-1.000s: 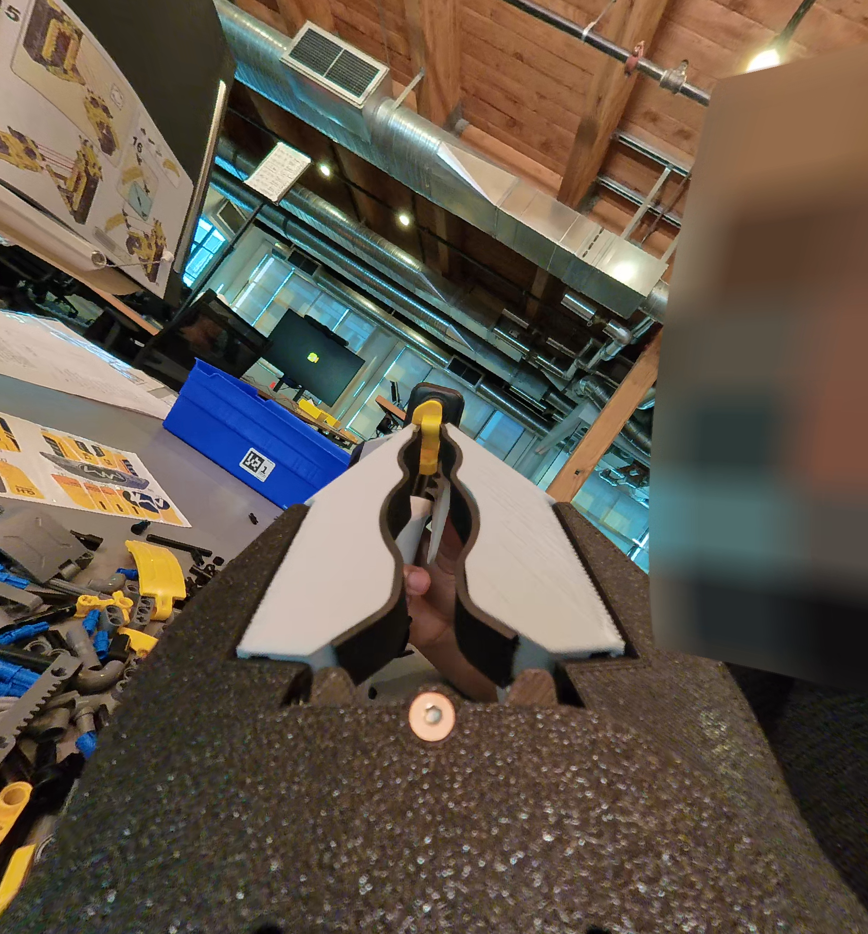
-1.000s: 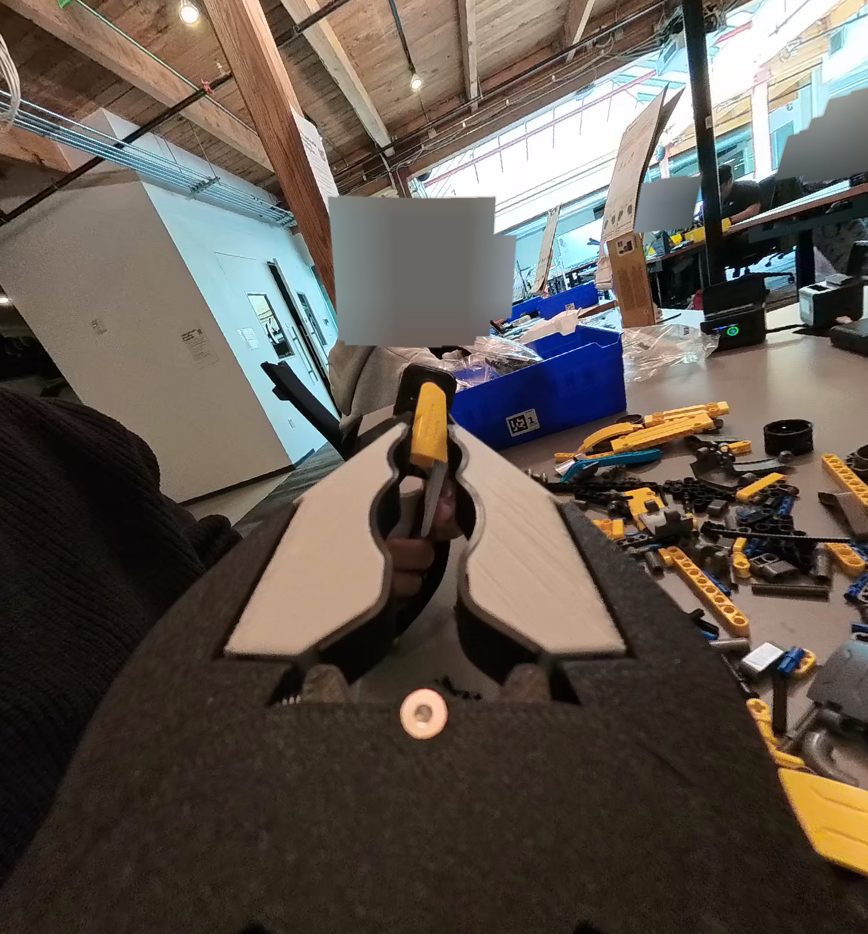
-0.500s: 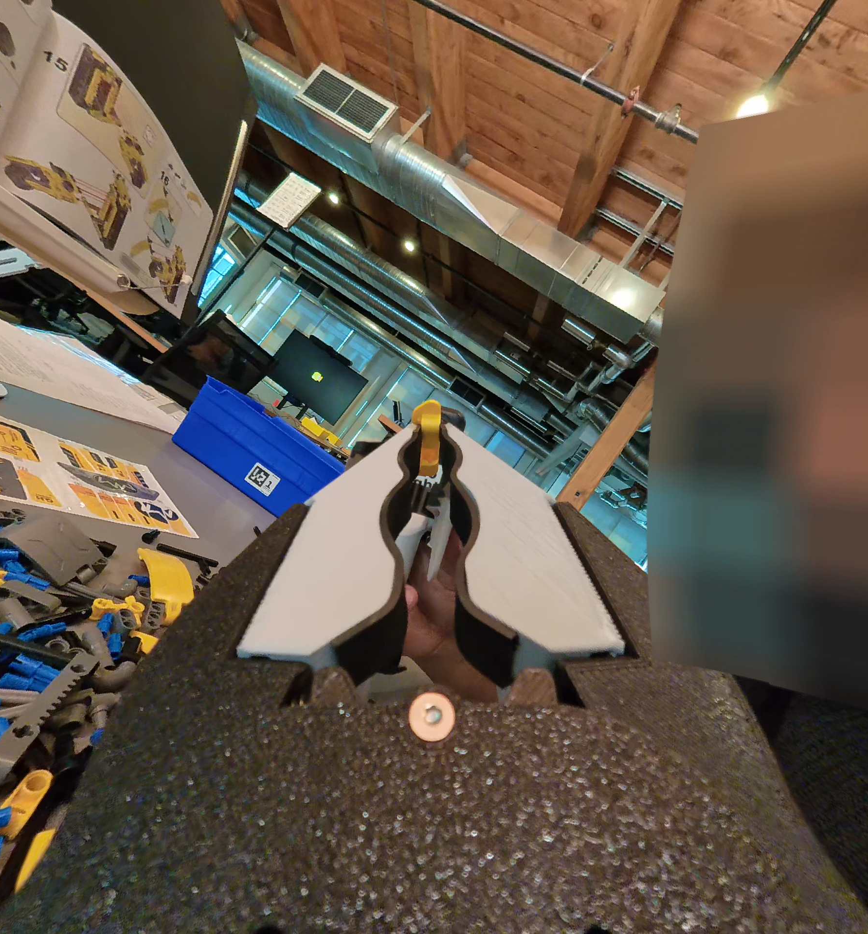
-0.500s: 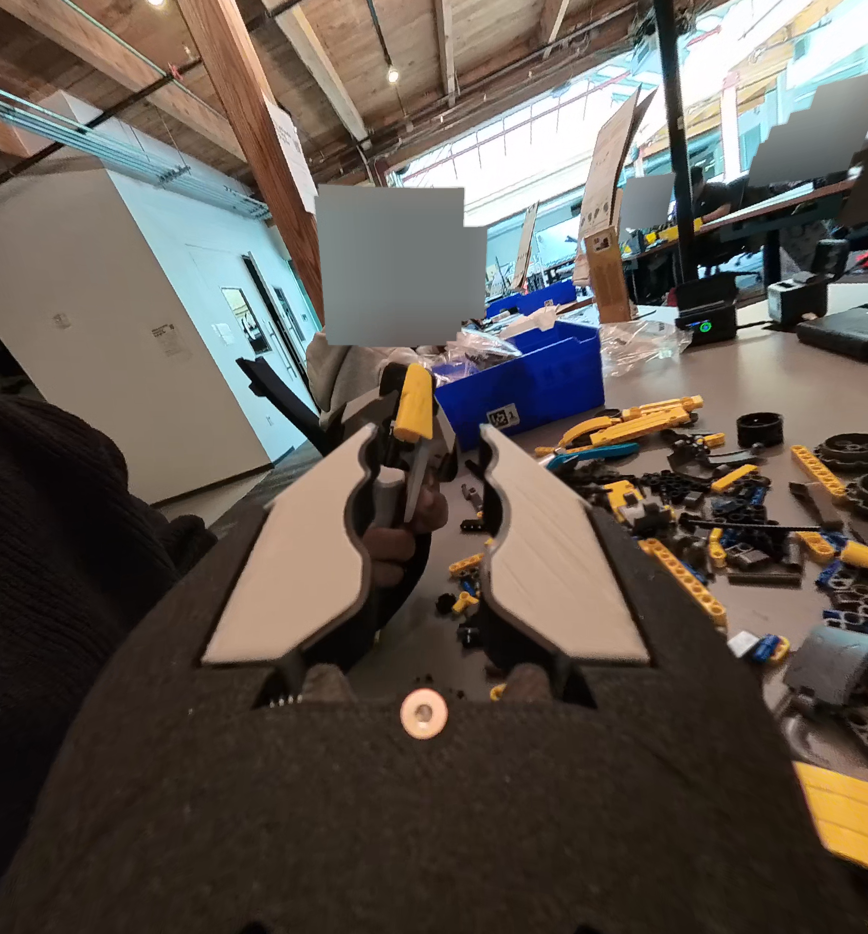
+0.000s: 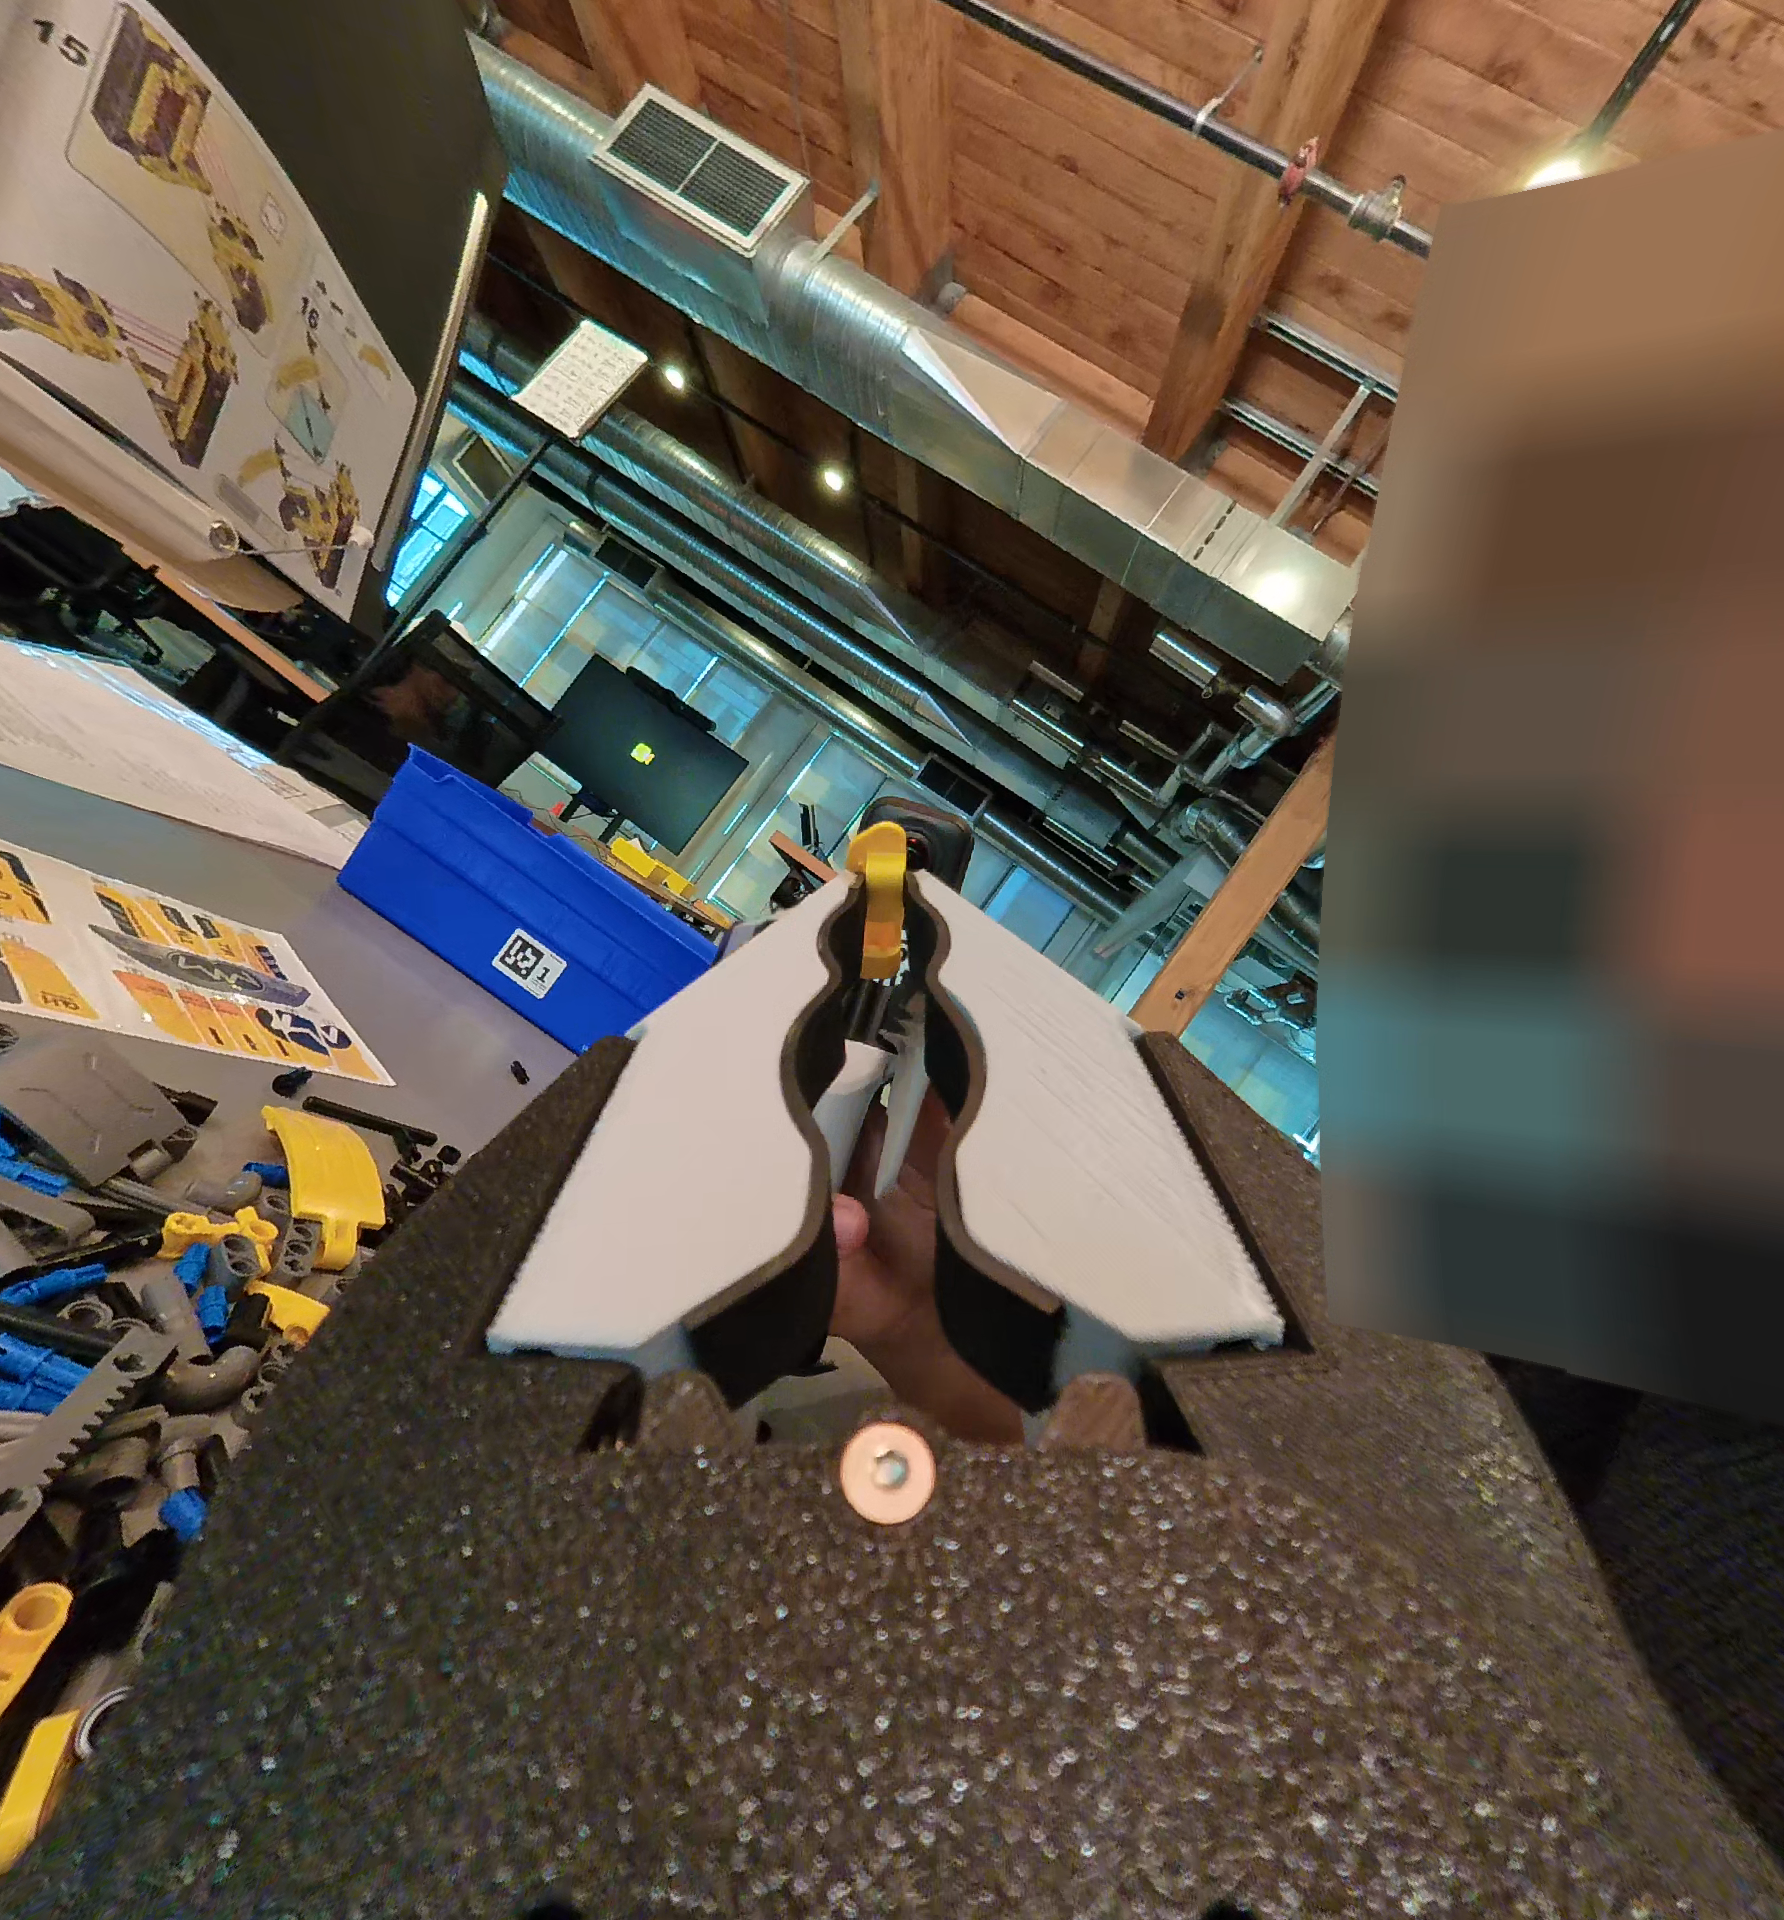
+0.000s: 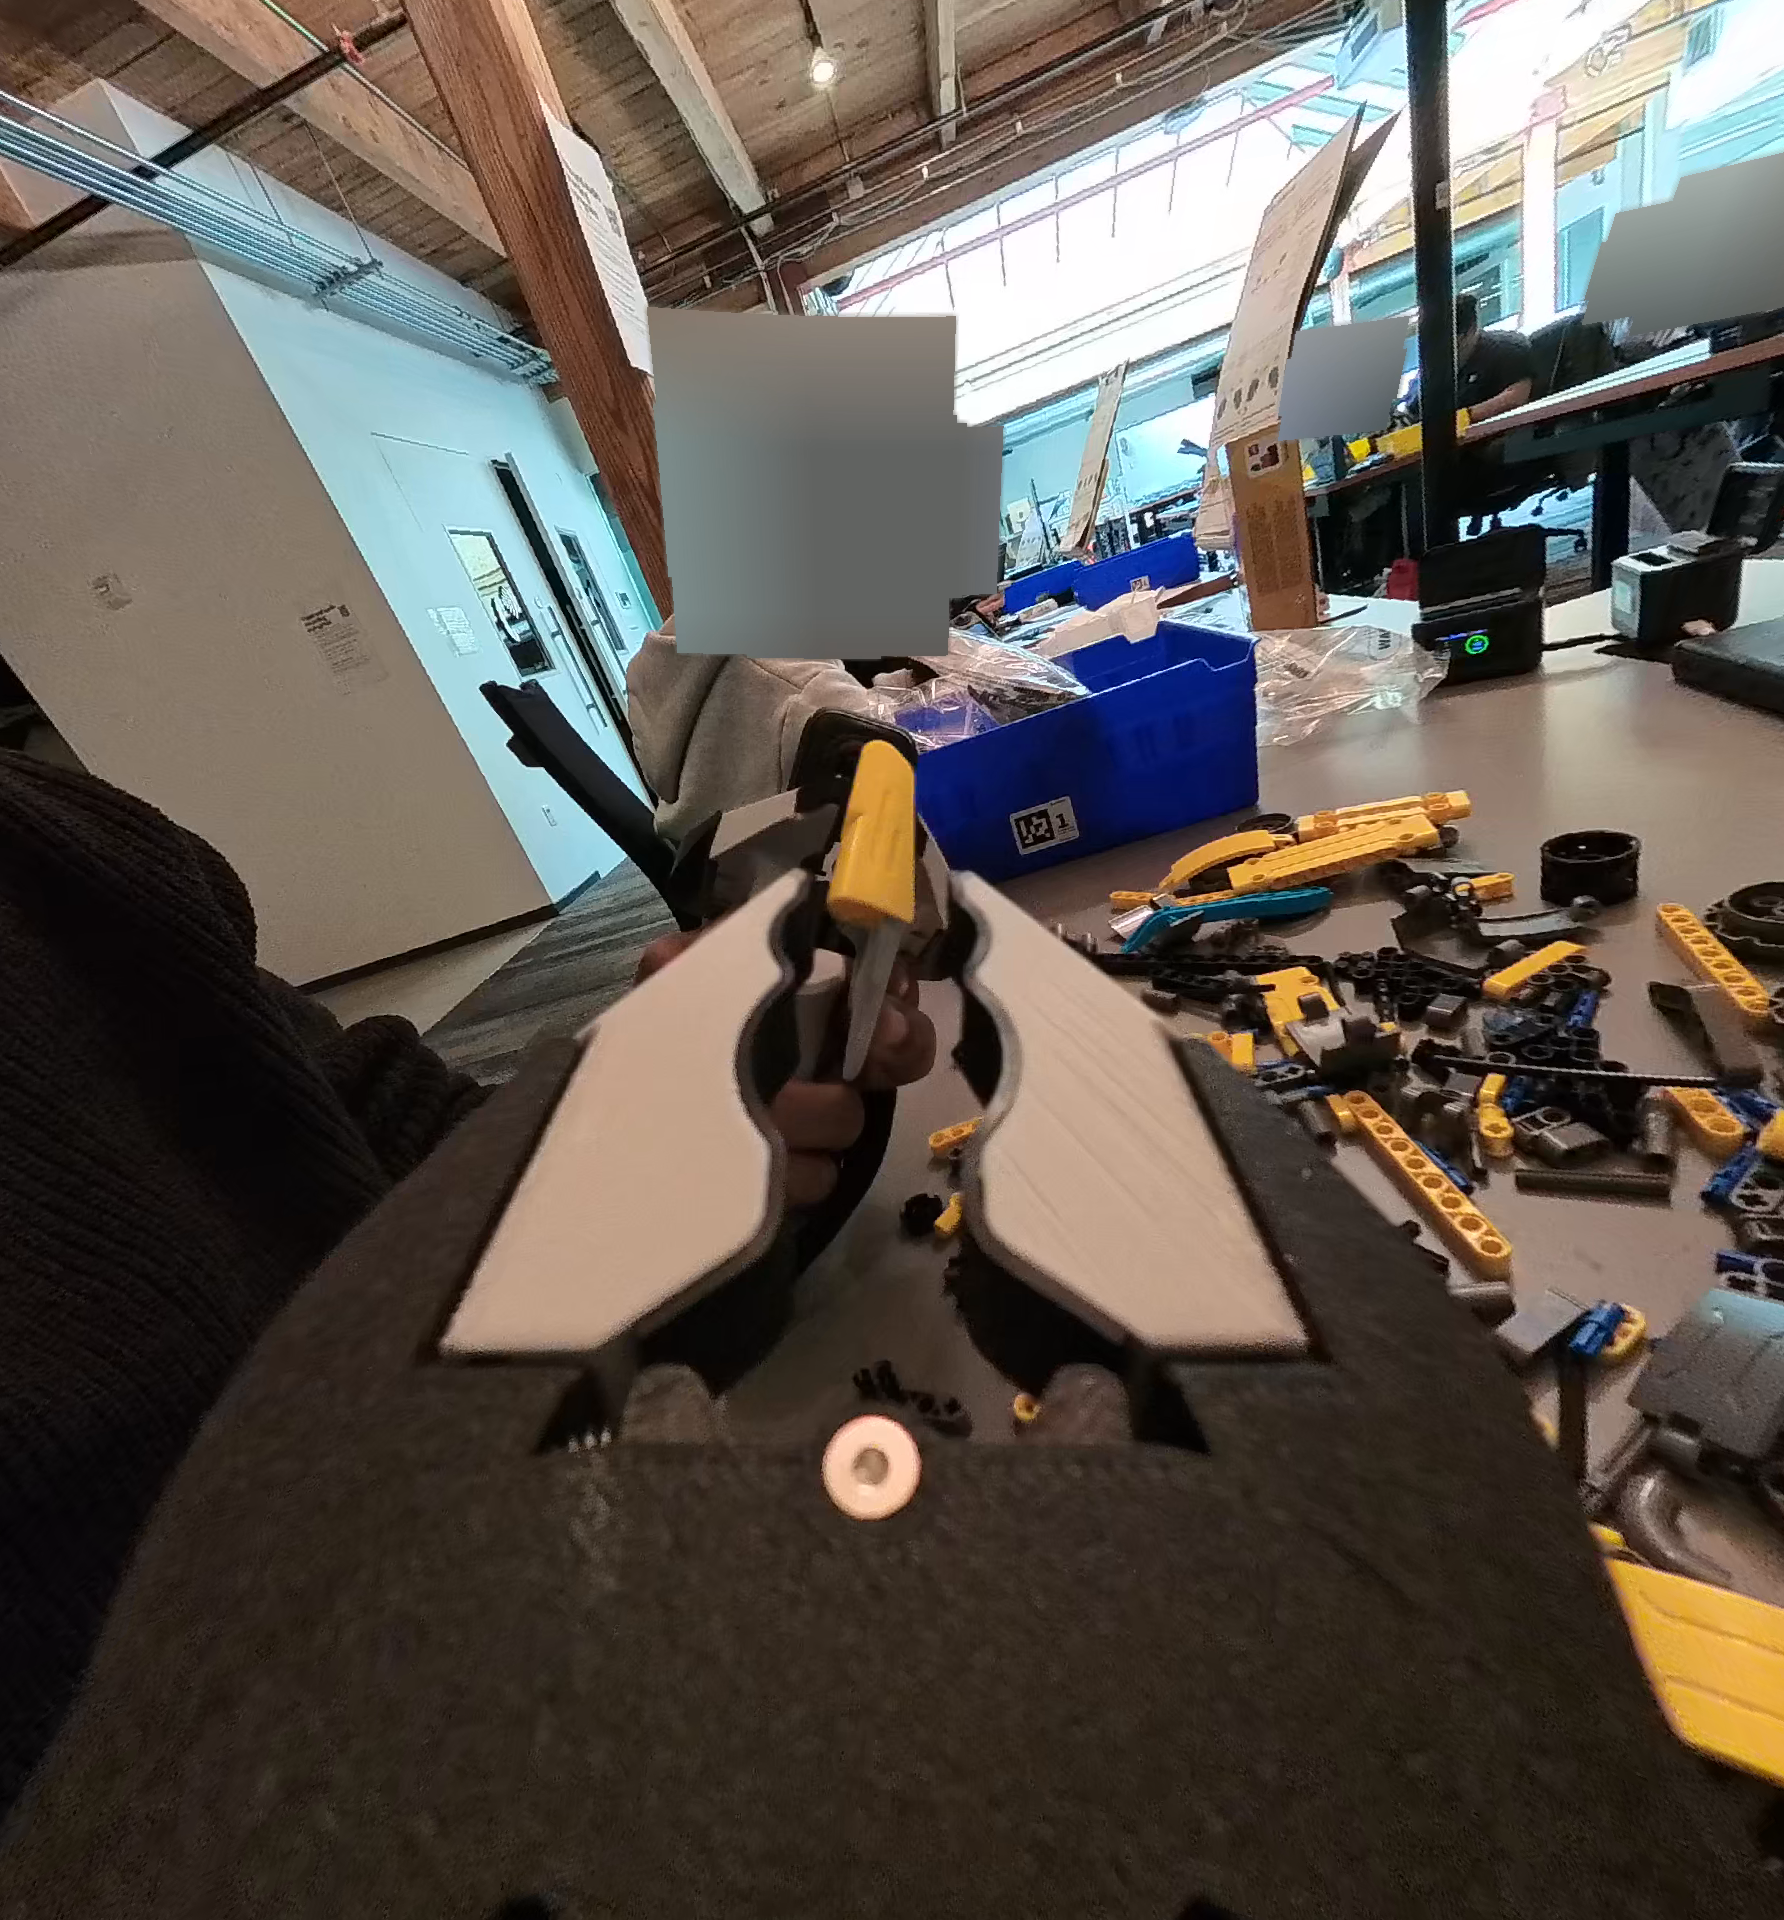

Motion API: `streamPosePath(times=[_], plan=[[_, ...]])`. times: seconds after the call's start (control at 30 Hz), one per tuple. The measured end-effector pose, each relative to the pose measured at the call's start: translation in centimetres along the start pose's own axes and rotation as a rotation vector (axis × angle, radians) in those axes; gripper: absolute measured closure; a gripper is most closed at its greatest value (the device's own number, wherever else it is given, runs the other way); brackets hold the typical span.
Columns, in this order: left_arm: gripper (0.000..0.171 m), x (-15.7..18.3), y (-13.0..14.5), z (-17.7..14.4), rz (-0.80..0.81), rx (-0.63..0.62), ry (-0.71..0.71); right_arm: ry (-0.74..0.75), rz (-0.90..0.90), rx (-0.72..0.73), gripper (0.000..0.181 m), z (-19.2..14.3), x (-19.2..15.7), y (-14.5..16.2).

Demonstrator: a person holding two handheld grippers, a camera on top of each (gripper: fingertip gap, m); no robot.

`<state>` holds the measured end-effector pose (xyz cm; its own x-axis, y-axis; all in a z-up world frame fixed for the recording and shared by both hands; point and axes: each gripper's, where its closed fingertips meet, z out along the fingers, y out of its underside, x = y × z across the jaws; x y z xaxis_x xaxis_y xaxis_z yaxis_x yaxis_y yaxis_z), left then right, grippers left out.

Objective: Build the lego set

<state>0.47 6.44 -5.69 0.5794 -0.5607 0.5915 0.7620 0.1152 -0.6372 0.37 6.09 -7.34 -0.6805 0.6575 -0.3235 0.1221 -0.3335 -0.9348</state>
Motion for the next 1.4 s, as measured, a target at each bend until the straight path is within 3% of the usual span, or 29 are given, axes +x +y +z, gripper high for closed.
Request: streamPosePath(times=[0.1, 0.37, 0.53, 0.73, 0.87, 1.0, 1.4], plan=[[0.165, 0.1, 0.0, 0.0, 0.006, -0.004, -0.002, -0.017, 0.006, -0.004, 0.166, 0.0, -0.2, 0.1], [0.165, -0.1, 0.2, 0.2, 0.004, -0.051, -0.005, -0.007, -0.020, -0.036, 0.166, -0.3, 0.0, 0.0], [0.150, -1.3, 0.2, 0.1, 0.112, -0.185, -0.094, 0.016, -0.056, -0.043, 0.166, -0.8, 0.4, -0.4], [0.149, -3.2, -2.0, -0.3, 0.322, -0.346, -0.189, 0.052, -0.084, -0.074, 0.166, -1.4, 1.6, -0.2], [0.149, -5.0, -1.5, -0.5, 0.387, -0.503, -0.189, 0.125, -0.191, -0.165, 0.166, -1.7, 2.8, 0.8], [0.149, -5.4, -1.1, -1.2, 0.432, -0.491, -0.157, 0.152, -0.254, -0.233, 0.166, -1.8, 3.2, 1.7], [0.149, -5.7, -0.3, -1.9, 0.400, -0.527, -0.136, 0.108, -0.201, -0.266, 0.166, -1.0, 2.8, 3.5]])
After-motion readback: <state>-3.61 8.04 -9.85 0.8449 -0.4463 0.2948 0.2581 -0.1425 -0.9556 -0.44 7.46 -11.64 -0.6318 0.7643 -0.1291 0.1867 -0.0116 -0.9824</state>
